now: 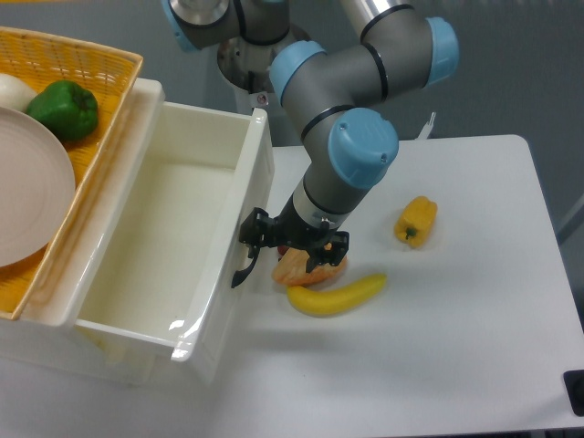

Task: Slide open the top white drawer
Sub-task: 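Keep pulling the drawer handle outward until the drawer is fully extended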

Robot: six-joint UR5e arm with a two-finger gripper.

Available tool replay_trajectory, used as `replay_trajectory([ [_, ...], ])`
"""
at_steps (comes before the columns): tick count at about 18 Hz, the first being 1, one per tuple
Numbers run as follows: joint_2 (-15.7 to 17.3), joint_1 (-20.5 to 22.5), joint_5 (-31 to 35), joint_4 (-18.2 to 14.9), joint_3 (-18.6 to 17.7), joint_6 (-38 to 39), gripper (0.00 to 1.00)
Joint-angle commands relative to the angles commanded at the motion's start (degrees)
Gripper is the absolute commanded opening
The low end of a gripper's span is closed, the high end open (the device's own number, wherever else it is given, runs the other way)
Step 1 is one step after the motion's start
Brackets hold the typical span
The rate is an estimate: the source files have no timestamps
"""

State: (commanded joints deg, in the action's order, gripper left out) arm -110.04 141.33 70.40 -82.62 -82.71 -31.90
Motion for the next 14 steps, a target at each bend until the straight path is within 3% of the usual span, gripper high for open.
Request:
replay_trajectory([
  [14,-1.14,0.61,-0.44,-0.09,0.35,0.09,1.00],
])
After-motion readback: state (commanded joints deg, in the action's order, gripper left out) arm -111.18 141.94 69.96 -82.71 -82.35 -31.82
